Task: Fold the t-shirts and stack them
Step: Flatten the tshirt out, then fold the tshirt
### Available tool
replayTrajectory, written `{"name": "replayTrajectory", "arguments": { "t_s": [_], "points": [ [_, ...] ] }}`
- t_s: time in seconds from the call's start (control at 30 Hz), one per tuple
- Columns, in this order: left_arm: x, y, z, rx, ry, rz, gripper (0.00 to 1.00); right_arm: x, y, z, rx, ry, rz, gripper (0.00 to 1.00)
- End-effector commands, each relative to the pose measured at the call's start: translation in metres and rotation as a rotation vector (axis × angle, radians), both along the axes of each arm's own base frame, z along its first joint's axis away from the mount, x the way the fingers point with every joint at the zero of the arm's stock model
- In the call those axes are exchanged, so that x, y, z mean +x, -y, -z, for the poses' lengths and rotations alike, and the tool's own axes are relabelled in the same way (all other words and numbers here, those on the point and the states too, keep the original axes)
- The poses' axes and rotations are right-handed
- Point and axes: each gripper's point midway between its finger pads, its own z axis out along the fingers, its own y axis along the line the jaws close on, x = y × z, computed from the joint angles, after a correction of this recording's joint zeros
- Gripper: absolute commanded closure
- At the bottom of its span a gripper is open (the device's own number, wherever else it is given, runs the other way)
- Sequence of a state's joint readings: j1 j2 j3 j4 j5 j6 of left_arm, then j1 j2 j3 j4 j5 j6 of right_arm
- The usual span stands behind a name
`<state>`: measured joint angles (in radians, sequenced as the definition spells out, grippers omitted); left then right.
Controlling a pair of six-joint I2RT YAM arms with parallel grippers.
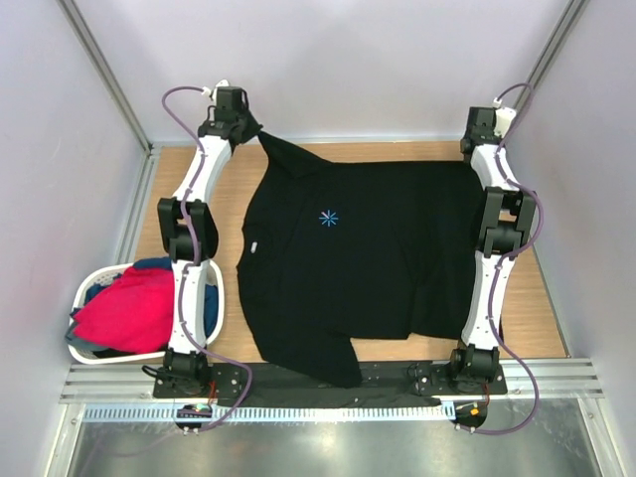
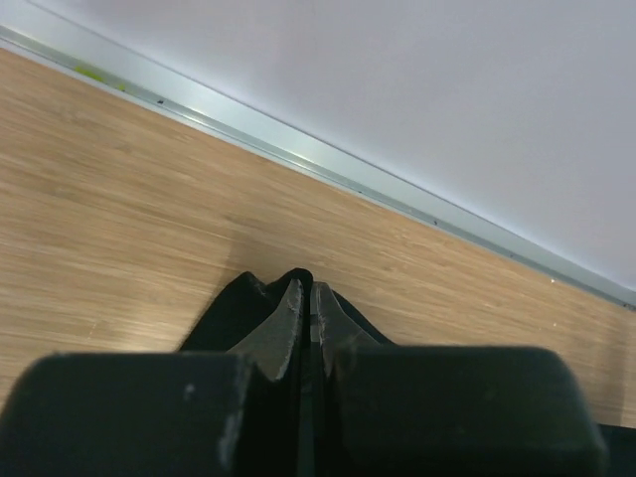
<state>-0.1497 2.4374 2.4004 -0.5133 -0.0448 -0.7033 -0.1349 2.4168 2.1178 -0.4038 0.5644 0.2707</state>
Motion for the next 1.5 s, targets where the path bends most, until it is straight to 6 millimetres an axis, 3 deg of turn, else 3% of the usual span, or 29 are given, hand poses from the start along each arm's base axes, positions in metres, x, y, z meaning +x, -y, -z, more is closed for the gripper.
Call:
{"name": "replayTrajectory", "arguments": {
  "t_s": [0.0, 0.07, 0.1, 0.2, 0.3, 0.33, 0.4, 0.47, 0.53, 0.57, 0.63, 0.67, 0.73, 0.8, 1.03, 1.13, 1.3, 1.47],
  "points": [
    [0.005, -0.002, -0.038, 0.009, 0.090, -0.019, 1.00, 0.017, 0.007, -0.024, -0.027, 0.062, -0.026, 0.99],
    [-0.001, 0.001, -0.038, 0.009, 0.075, -0.014, 1.00, 0.018, 0.006, -0.024, -0.020, 0.061, -0.040, 0.99],
    [-0.007, 0.003, -0.050, 0.002, 0.087, -0.010, 1.00, 0.018, 0.005, -0.028, -0.018, 0.068, -0.044, 0.99],
    [-0.024, 0.009, -0.046, 0.003, 0.030, 0.016, 1.00, 0.012, 0.003, -0.031, -0.013, 0.060, -0.047, 0.99],
    [-0.052, 0.016, -0.044, 0.003, -0.057, 0.032, 1.00, 0.001, 0.003, -0.035, -0.014, 0.044, -0.050, 0.99],
    [-0.061, 0.022, -0.056, -0.002, -0.047, 0.044, 1.00, -0.005, 0.001, -0.037, -0.010, 0.035, -0.054, 0.99],
    [-0.074, 0.026, -0.047, 0.001, -0.087, 0.053, 1.00, -0.013, 0.002, -0.038, -0.015, 0.022, -0.048, 0.99],
    [-0.086, 0.031, -0.056, -0.001, -0.084, 0.062, 1.00, -0.023, 0.002, -0.038, -0.015, 0.001, -0.046, 0.99],
    [-0.097, 0.031, -0.051, 0.012, -0.115, 0.051, 1.00, -0.030, 0.004, -0.037, -0.024, -0.024, -0.039, 0.99],
    [-0.102, 0.031, -0.062, 0.014, -0.101, 0.049, 1.00, -0.031, 0.005, -0.041, -0.030, -0.026, -0.039, 0.99],
    [-0.112, 0.029, -0.061, 0.025, -0.125, 0.028, 1.00, -0.034, 0.007, -0.041, -0.035, -0.038, -0.035, 0.99],
    [-0.117, 0.028, -0.071, 0.004, -0.118, 0.009, 1.00, -0.036, 0.006, -0.044, -0.036, -0.038, -0.036, 0.99],
    [-0.128, 0.027, -0.066, -0.011, -0.151, -0.008, 1.00, -0.038, 0.007, -0.046, -0.031, -0.040, -0.033, 0.99],
    [-0.138, 0.027, -0.073, -0.044, -0.158, -0.028, 1.00, -0.040, 0.007, -0.047, -0.034, -0.044, -0.034, 0.99],
    [-0.178, 0.023, -0.050, -0.081, -0.258, -0.075, 1.00, -0.050, 0.008, -0.049, -0.035, -0.073, -0.035, 0.99],
    [-0.189, 0.024, -0.052, -0.124, -0.271, -0.104, 1.00, -0.056, 0.008, -0.039, -0.033, -0.103, -0.033, 0.99],
    [-0.210, 0.023, -0.033, -0.152, -0.342, -0.142, 1.00, -0.073, 0.004, -0.019, -0.006, -0.172, -0.027, 0.99],
    [-0.223, 0.023, -0.029, -0.176, -0.374, -0.152, 1.00, -0.090, 0.006, -0.031, -0.020, -0.177, -0.013, 0.99]
  ]
}}
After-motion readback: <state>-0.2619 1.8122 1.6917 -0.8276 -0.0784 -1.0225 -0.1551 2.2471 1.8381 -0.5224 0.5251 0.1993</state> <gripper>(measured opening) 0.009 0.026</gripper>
